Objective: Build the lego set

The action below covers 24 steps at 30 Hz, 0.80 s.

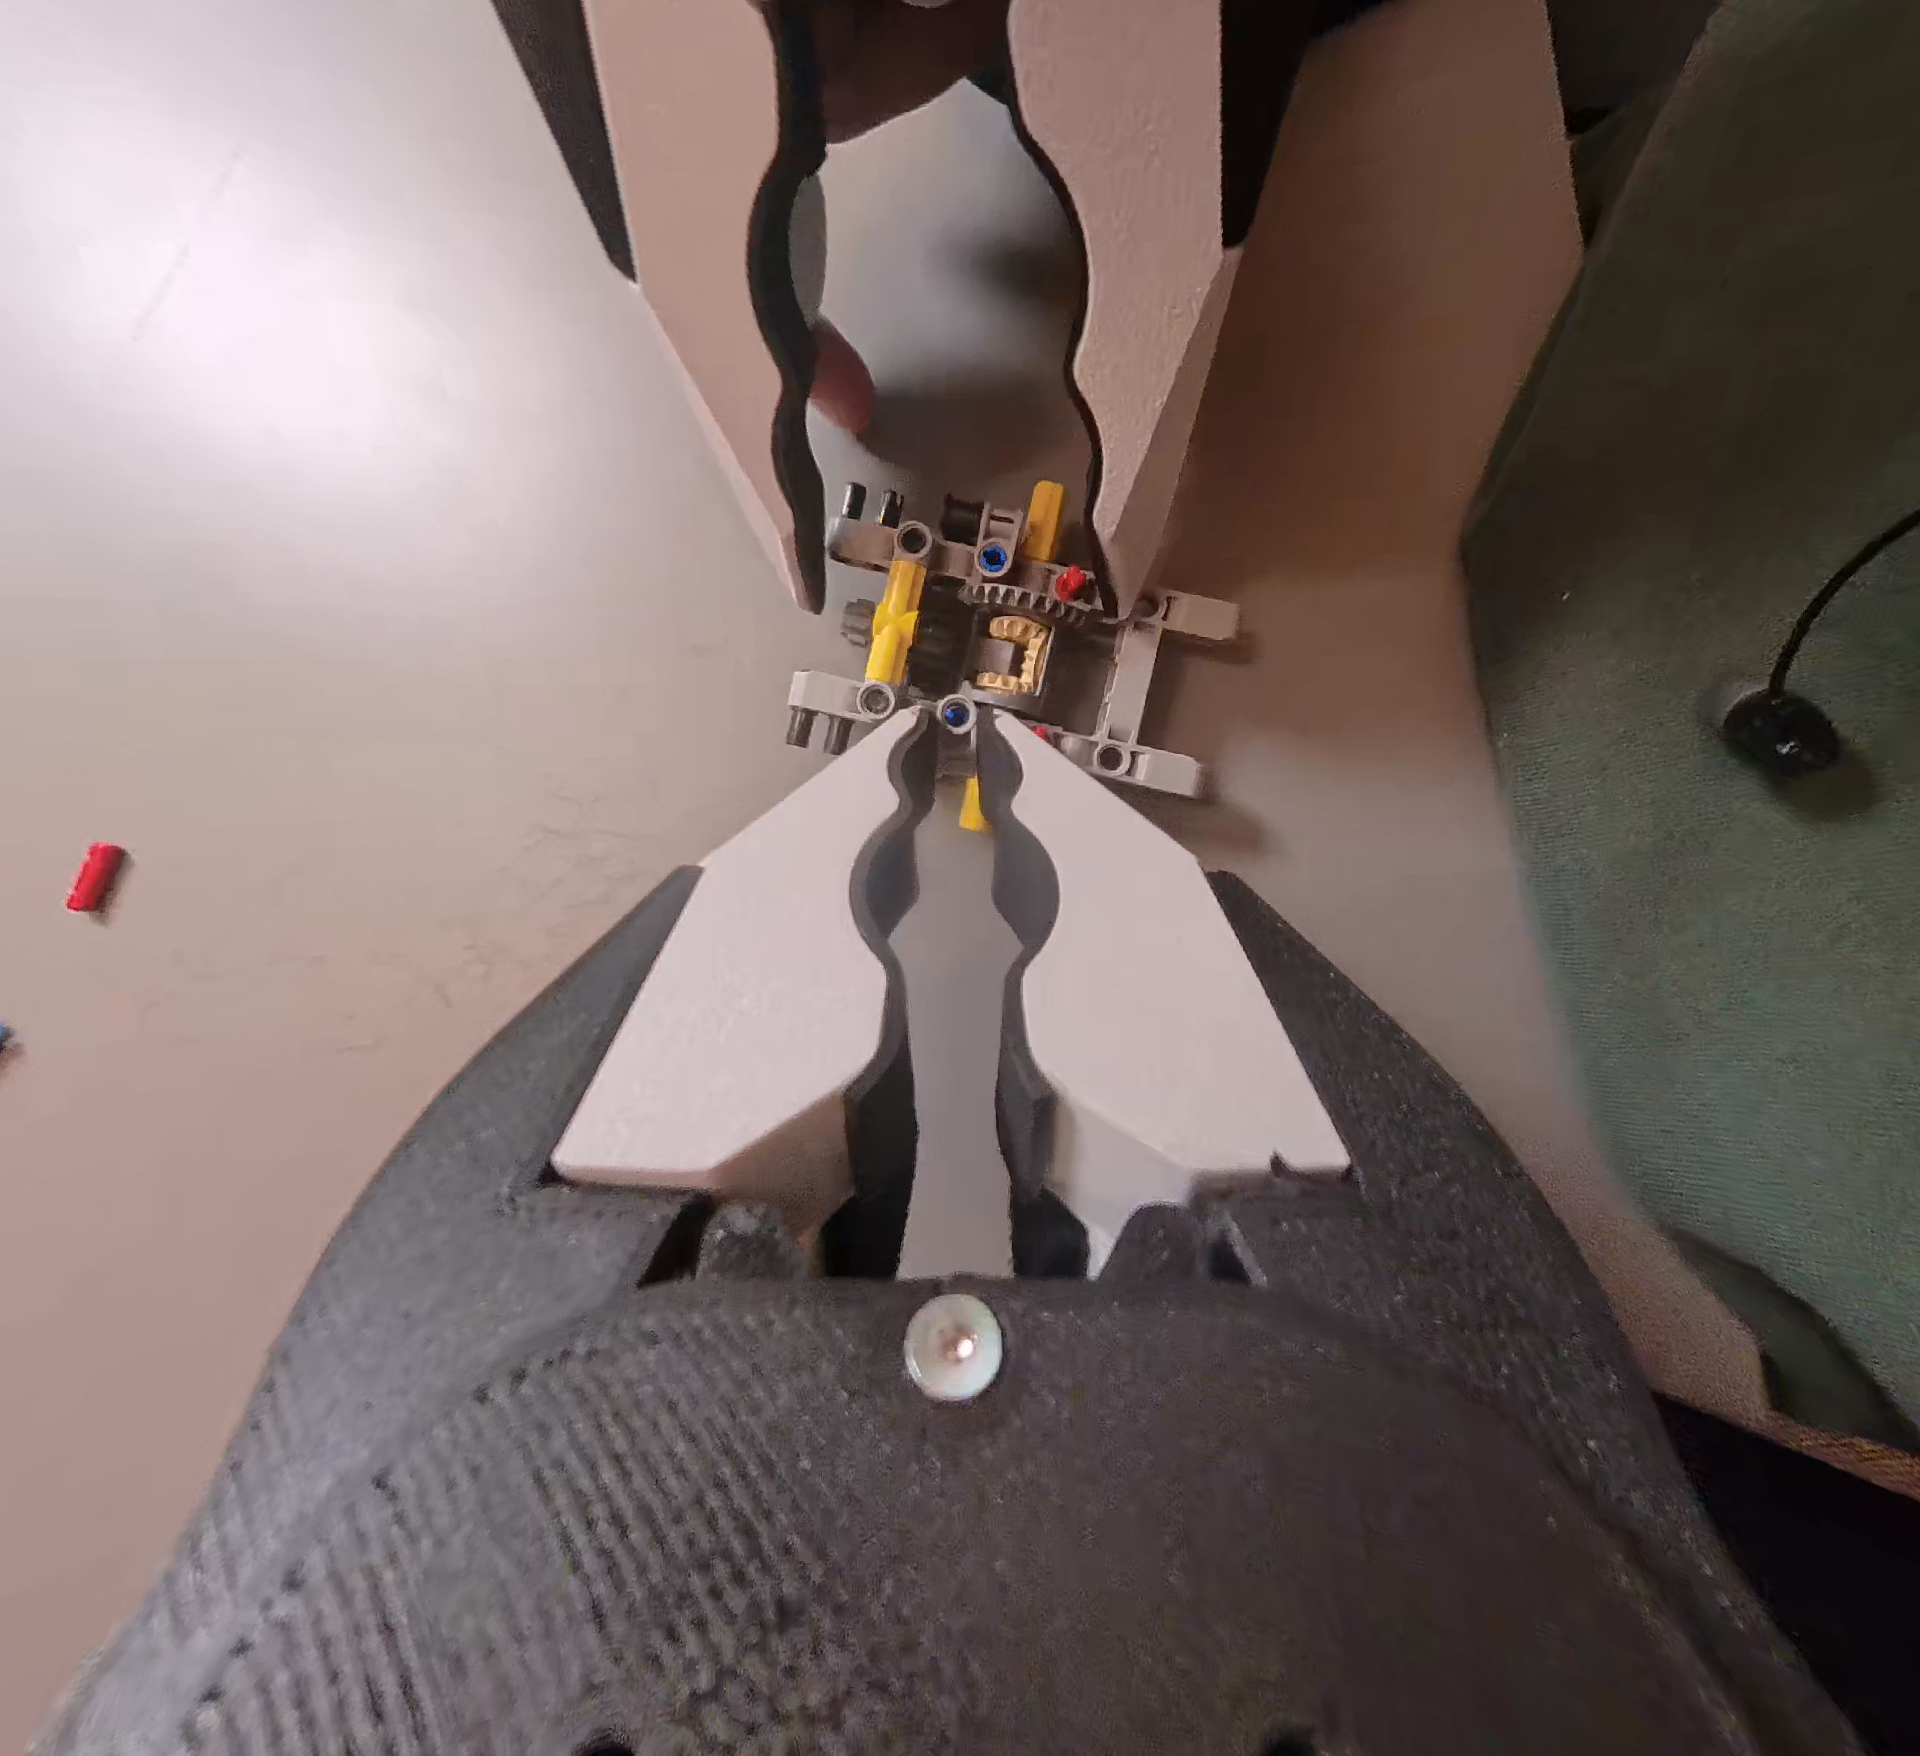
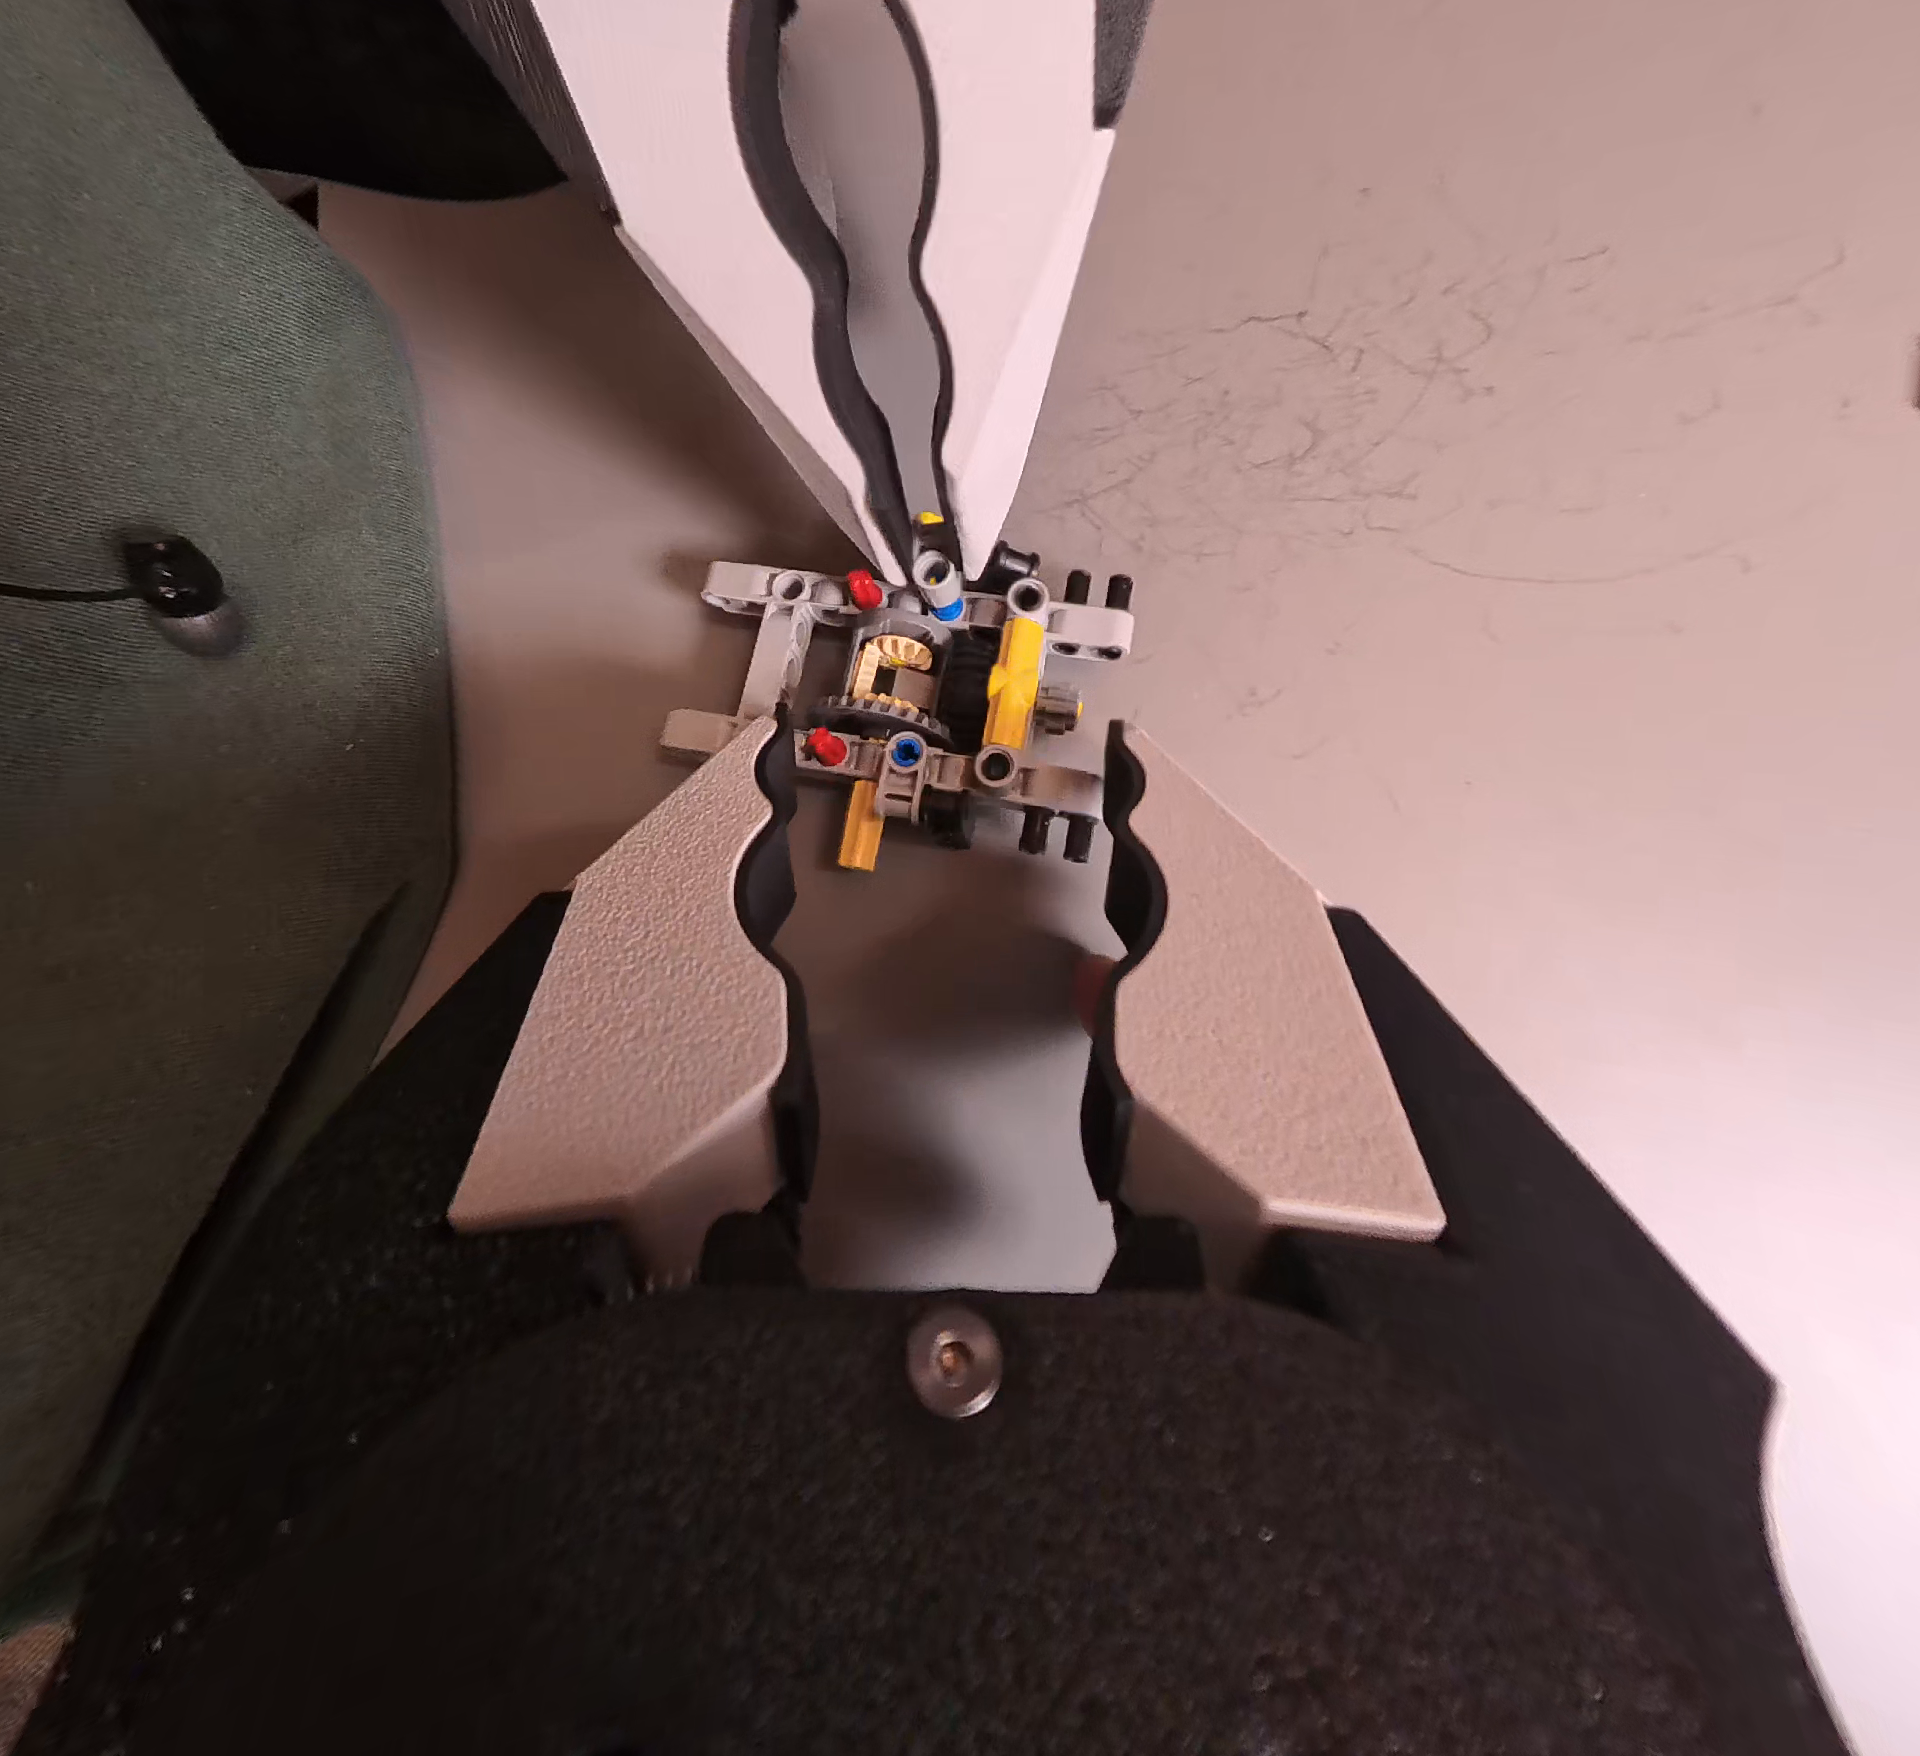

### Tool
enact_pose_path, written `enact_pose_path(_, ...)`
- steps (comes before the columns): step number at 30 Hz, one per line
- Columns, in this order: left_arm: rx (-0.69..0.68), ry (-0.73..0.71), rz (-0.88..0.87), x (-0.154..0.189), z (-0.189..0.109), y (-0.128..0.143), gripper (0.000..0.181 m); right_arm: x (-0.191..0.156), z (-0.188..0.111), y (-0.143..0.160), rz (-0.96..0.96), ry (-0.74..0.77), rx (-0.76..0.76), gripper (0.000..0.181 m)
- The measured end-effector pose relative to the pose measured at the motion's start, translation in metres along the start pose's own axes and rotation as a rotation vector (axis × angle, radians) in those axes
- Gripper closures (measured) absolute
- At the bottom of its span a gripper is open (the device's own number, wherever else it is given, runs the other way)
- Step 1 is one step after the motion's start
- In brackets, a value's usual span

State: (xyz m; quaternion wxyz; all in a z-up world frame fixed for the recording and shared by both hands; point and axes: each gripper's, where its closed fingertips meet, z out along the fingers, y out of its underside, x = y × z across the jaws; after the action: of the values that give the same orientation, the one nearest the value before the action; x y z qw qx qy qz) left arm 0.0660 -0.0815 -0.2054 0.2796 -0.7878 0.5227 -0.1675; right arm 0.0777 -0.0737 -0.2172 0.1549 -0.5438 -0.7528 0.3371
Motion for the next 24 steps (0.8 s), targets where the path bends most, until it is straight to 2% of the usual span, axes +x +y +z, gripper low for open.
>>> enact_pose_path(3, -0.002, -0.018, 0.07, 0.0002, 0.0005, 0.0001, 0.175, -0.0009, 0.0004, -0.0003, -0.008, -0.007, 0.003, 0.123)
enact_pose_path(8, -0.045, 0.023, 0.092, 0.0008, 0.0008, 0.0009, 0.175, -0.0013, 0.0007, -0.0004, -0.012, -0.019, 0.006, 0.124)
enact_pose_path(15, -0.122, 0.207, 0.028, 0.0036, 0.0029, -0.0007, 0.175, -0.0045, 0.0012, 0.0, -0.028, -0.036, 0.007, 0.123)
enact_pose_path(24, -0.271, 0.369, 0.006, 0.0046, 0.0031, 0.0009, 0.175, -0.0048, 0.0006, 0.0007, -0.031, -0.048, 0.017, 0.123)
